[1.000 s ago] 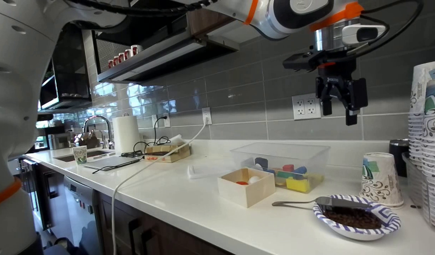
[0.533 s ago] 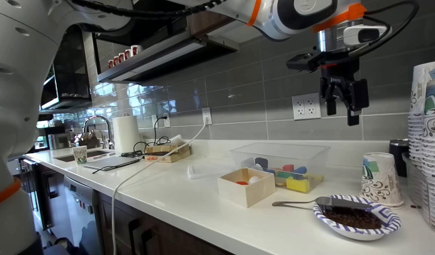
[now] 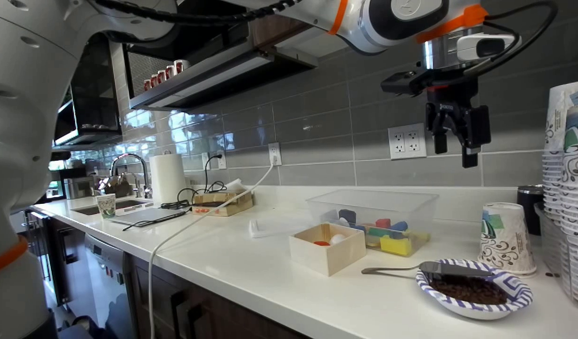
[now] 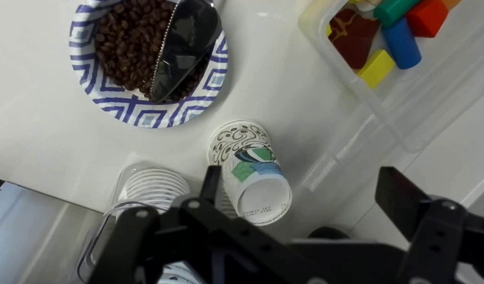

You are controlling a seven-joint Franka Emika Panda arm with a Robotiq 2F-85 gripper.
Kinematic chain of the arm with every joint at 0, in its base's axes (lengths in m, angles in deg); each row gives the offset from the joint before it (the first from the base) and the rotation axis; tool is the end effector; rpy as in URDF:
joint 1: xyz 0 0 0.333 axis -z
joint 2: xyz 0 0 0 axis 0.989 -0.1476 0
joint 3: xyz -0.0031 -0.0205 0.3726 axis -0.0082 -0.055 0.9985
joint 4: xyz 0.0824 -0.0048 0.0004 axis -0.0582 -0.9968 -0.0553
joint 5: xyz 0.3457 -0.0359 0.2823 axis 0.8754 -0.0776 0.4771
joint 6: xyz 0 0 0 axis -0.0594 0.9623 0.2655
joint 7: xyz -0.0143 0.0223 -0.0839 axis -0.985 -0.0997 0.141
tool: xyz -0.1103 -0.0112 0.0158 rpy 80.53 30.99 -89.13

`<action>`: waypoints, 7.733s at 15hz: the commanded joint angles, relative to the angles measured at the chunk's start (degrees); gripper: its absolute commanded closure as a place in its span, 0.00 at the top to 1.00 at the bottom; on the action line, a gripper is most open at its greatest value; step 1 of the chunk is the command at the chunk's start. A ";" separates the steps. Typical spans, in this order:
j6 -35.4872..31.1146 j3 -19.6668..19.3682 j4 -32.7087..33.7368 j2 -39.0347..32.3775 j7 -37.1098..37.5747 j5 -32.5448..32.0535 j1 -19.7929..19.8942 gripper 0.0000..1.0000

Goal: Stack up the cups

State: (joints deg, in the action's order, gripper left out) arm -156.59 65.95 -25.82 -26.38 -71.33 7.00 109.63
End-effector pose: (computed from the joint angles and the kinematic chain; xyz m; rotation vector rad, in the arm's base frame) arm 0.5630 -0.5186 0.4803 -2.6331 1.4146 -0.3402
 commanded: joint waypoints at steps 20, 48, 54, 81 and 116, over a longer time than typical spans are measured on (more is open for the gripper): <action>0.08 0.23 9.25 -11.76 15.66 -1.00 3.37 1.00; -2.19 -0.48 23.09 -24.10 32.75 -4.83 2.17 0.38; -2.05 -0.68 23.45 -24.20 32.58 -4.78 2.26 0.03; -5.52 -2.41 -6.82 8.86 14.23 -10.21 -1.13 0.02; 3.31 -4.27 24.06 -2.34 54.01 7.44 11.24 0.02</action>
State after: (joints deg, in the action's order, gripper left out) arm -153.23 59.92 -7.11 -25.74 -21.51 14.86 118.95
